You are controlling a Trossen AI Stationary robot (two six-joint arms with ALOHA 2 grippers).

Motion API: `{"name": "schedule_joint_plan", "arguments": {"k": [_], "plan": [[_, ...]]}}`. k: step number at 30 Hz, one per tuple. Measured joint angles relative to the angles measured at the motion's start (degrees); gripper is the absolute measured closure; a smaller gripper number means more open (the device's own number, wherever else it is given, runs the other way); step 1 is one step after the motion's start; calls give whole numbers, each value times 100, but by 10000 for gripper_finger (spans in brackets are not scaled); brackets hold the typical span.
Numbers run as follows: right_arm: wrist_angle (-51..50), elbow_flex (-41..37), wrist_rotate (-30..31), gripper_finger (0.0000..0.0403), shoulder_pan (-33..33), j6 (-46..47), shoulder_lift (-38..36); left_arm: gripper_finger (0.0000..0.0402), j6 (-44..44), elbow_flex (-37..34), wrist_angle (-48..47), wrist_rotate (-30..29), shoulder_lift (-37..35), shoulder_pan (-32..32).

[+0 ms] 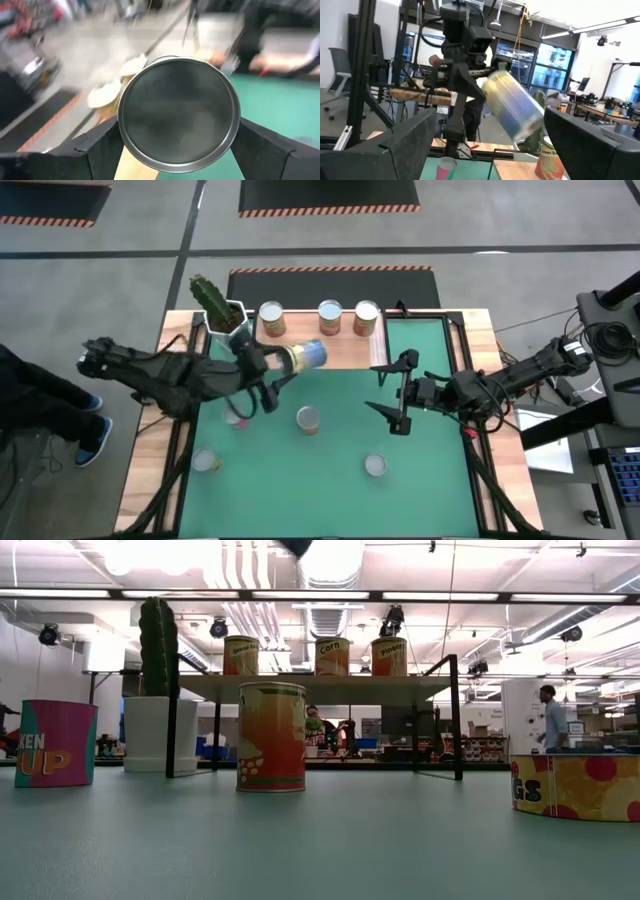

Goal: Pick and place cans onto a shelf
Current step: Put the canned peas on the shelf

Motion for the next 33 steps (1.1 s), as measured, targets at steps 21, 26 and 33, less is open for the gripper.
{"name": "schedule_joint_plan", "arguments": {"k": [21,26,33], "plan": [[-71,-2,66,47,0,-4,11,105,-796,2147,-3472,1610,1643,1887],[-81,-2,66,47,0,-7,13,105,-717,2138,-3460,2117,1784,2129],[-81,-4,63,47,0,-9,13,105,-469,2136,-3473,2601,2034,2529]]}}
